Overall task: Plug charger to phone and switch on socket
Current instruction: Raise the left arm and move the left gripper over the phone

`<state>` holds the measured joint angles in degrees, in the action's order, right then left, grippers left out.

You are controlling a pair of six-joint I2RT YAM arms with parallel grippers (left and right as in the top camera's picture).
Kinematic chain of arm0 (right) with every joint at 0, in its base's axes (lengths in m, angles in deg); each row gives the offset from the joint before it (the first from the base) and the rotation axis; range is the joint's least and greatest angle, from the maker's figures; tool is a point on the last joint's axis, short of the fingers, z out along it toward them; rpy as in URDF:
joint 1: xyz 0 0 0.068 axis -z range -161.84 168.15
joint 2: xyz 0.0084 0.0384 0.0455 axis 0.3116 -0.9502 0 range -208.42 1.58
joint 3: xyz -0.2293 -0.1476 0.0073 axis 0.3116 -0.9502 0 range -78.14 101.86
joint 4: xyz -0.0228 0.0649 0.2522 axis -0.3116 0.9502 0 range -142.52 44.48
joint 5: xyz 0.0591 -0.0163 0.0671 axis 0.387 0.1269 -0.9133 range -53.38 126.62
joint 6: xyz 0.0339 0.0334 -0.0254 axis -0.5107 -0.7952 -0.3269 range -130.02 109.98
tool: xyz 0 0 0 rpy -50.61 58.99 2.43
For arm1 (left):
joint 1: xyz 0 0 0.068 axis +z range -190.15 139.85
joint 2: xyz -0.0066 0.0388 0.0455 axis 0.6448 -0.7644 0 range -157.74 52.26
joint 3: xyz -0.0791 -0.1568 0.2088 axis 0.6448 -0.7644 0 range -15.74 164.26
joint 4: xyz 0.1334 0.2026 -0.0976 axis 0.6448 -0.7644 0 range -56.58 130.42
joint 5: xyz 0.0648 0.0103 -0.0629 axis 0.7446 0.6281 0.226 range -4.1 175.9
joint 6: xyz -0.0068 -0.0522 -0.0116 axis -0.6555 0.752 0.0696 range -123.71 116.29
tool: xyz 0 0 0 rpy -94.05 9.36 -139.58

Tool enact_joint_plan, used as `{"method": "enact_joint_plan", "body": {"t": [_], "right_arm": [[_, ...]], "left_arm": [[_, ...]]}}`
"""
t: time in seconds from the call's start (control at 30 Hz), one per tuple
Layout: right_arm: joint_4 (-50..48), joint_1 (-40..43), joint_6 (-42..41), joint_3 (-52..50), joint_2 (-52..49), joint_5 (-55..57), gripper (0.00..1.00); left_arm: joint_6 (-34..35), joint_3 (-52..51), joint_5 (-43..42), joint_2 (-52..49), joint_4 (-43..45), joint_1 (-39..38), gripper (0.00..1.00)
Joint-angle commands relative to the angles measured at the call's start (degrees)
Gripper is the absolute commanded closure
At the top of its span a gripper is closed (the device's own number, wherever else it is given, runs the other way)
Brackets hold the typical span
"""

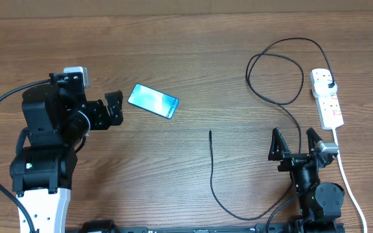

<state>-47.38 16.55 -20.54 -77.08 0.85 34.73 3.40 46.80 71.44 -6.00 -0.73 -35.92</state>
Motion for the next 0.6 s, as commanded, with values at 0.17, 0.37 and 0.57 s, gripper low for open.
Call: {"method": "enact_joint_plan", "body": {"t": [0.17,0.37,0.57], "right_arm": [[-0.33,-0.37,-0.31,-0.61,0.57,0.76,0.0],[-0.33,-0.37,-0.28,-0.61,0.57,0.76,0.0],[-0.33,-0.37,-0.28,-0.61,0.57,0.76,0.0]], "left_arm": [[12.33,1.38,14.67,-2.82,-2.56,-1.7,0.0],[19.26,4.35,25.64,-6.8,-5.38,-10.88,0.0],[28.35,12.7,33.09,-15.1,-9.42,-18.49,0.0]]}}
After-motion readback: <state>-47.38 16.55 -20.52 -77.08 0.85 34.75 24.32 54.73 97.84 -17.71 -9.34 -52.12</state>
